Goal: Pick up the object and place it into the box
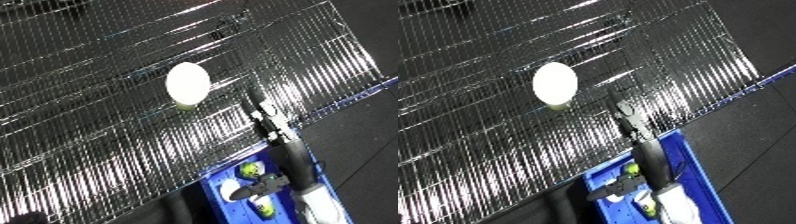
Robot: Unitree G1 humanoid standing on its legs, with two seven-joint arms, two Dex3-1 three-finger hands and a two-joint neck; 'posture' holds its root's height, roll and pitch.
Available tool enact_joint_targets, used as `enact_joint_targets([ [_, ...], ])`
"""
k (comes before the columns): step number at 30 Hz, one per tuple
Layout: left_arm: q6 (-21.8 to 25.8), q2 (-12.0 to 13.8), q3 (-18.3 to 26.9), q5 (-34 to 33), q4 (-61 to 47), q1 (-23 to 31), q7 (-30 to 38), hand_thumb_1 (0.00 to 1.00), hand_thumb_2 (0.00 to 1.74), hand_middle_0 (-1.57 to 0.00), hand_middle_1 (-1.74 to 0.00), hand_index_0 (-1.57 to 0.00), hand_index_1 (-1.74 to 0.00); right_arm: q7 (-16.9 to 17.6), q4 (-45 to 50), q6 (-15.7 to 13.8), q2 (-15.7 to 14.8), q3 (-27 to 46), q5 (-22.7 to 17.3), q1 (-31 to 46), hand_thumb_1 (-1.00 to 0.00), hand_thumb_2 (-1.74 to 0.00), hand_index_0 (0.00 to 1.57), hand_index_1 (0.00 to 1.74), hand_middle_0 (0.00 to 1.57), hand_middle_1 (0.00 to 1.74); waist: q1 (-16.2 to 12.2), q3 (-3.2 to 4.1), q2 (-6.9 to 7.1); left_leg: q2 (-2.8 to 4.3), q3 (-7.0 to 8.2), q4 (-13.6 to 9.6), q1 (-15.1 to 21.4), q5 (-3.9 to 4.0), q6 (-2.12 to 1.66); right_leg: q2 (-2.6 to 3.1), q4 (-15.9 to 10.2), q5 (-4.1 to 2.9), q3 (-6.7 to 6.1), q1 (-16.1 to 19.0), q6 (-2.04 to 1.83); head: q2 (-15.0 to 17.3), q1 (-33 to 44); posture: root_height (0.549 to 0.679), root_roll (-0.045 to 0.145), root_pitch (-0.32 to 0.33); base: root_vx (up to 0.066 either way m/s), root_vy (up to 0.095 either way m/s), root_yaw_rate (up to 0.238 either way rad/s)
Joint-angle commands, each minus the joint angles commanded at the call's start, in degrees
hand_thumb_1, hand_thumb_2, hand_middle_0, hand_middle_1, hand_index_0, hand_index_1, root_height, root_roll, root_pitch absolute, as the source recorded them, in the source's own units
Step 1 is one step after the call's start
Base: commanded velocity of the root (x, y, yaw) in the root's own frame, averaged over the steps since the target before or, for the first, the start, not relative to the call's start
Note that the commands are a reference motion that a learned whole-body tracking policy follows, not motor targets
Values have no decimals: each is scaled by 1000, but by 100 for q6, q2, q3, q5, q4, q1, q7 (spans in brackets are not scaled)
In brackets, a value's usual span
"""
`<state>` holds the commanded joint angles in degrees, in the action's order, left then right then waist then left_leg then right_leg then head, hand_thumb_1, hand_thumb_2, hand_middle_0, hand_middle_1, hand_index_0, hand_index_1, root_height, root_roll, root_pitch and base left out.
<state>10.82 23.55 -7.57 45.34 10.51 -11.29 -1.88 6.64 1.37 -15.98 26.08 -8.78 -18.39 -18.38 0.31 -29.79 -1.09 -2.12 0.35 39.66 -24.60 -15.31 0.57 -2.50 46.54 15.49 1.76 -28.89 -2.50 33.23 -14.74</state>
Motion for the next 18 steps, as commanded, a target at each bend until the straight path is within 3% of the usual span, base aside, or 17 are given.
enact_joint_targets([
  [7, -99, 55, -20, -21, -22, 25, -85, 1000, 1740, -1570, -1740, -1570, -1740, 195, -294, 25, -46, -41, -6, -235, 0, 0, 0, 0, 0, 0, 116, 0, -24, -15, -2, 101, -140, -14, 23, -69, 139, 10, 81, -143, -7, -234, -121, 630, 51, 20, 43, -6, 110],
  [18, -182, 145, -49, 38, -60, 119, -149, 1000, 1740, -1570, -1740, -1570, -1740, 487, -587, -19, 22, 106, -23, -480, 0, 0, 0, 0, 0, 0, 164, 0, -93, -30, 33, 303, -345, -115, 54, -96, 365, 34, 88, -400, -20, -436, -307, 623, 47, 28, 41, 13, 45],
])
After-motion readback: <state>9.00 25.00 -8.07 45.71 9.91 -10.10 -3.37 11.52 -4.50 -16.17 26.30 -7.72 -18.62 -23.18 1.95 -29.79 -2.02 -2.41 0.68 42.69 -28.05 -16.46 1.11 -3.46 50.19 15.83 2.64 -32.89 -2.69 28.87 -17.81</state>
